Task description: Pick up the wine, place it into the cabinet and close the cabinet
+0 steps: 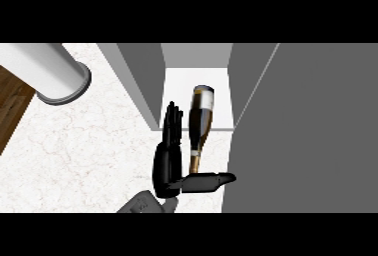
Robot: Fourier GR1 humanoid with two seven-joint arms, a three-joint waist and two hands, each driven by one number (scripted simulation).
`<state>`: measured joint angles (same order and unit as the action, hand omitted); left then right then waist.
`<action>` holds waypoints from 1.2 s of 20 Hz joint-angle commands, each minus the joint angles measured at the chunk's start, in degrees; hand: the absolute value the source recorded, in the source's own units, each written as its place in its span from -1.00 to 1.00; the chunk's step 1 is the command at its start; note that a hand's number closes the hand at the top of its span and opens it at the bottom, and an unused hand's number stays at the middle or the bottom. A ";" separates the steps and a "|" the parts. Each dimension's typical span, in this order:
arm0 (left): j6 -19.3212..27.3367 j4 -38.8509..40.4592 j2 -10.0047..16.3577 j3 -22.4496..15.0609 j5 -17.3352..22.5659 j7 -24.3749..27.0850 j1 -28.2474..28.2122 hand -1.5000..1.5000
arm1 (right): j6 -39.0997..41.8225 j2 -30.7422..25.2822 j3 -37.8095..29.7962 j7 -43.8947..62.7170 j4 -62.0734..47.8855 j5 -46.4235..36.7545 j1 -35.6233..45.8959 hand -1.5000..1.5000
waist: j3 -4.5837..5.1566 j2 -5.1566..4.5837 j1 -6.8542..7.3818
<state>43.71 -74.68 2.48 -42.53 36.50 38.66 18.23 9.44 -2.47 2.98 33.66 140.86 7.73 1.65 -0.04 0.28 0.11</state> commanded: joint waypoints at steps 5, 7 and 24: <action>4.88 -16.27 6.69 -0.99 -5.10 -5.73 -8.87 -1.00 | -1.04 -1.89 -2.48 6.36 6.27 6.25 1.97 -1.00 | 0.03 -0.10 0.05; 8.83 -21.47 7.12 -4.13 -7.72 -7.51 -11.55 -1.00 | 1.37 -1.99 -3.99 1.75 4.61 7.75 -1.96 -1.00 | -0.02 -0.08 0.00; -6.85 -40.10 24.70 -2.06 -6.83 -6.37 -26.98 -1.00 | 7.03 -2.65 2.78 5.08 6.13 8.89 -3.78 1.00 | 0.02 -0.13 -0.22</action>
<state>39.31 -112.12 24.32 -46.15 29.59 32.22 -6.32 14.66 -4.01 6.55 37.23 139.61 9.61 1.82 -0.01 0.14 0.12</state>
